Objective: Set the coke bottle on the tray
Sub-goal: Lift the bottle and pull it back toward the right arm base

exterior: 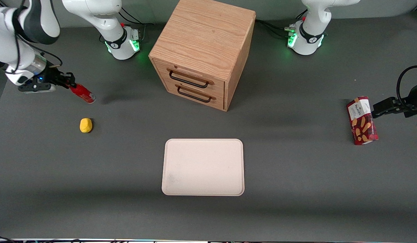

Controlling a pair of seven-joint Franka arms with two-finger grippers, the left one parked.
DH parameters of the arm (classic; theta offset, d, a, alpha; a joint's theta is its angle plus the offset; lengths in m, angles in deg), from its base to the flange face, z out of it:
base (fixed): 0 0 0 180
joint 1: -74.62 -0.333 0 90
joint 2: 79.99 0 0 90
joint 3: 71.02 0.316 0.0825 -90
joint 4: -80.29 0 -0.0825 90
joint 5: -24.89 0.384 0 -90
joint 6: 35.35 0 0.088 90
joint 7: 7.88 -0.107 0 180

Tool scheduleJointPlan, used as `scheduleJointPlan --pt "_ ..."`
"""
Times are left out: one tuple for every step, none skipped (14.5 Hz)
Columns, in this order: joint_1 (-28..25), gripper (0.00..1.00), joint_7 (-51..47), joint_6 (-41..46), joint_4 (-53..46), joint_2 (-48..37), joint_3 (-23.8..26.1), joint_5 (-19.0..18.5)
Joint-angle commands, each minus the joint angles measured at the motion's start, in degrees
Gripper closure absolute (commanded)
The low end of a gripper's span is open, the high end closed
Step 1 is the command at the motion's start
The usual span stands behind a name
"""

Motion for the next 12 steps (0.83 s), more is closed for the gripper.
scheduleJointPlan --pt "-0.4 1.0 1.1 9.4 -10.4 0.2 1.7 -0.3" --pt "-0.3 1.0 1.1 12.6 -14.1 0.5 2.3 -0.3" --pt "-0.4 1.0 1.1 15.9 -17.6 0.9 2.3 -0.2" --pt "-0.4 1.0 1.1 18.7 -21.1 1.6 2.3 -0.2" --pt "-0.4 1.0 1.1 21.4 -24.3 1.7 2.3 -0.1" --pt "-0.3 1.0 1.1 23.8 -27.3 2.1 2.3 0.1" --pt "-0.3 1.0 1.1 26.5 -30.8 2.7 2.3 0.2" --pt "-0.4 1.0 1.3 29.0 -33.8 3.3 2.3 0.3" --pt "-0.4 1.0 2.0 30.9 -36.3 3.9 2.3 0.4" --pt "-0.5 1.0 2.7 31.6 -38.2 4.5 2.3 0.4" --pt "-0.5 1.0 3.2 31.9 -40.1 5.4 2.3 0.4" --pt "-0.6 1.0 3.1 32.7 -41.8 6.8 2.3 0.5"
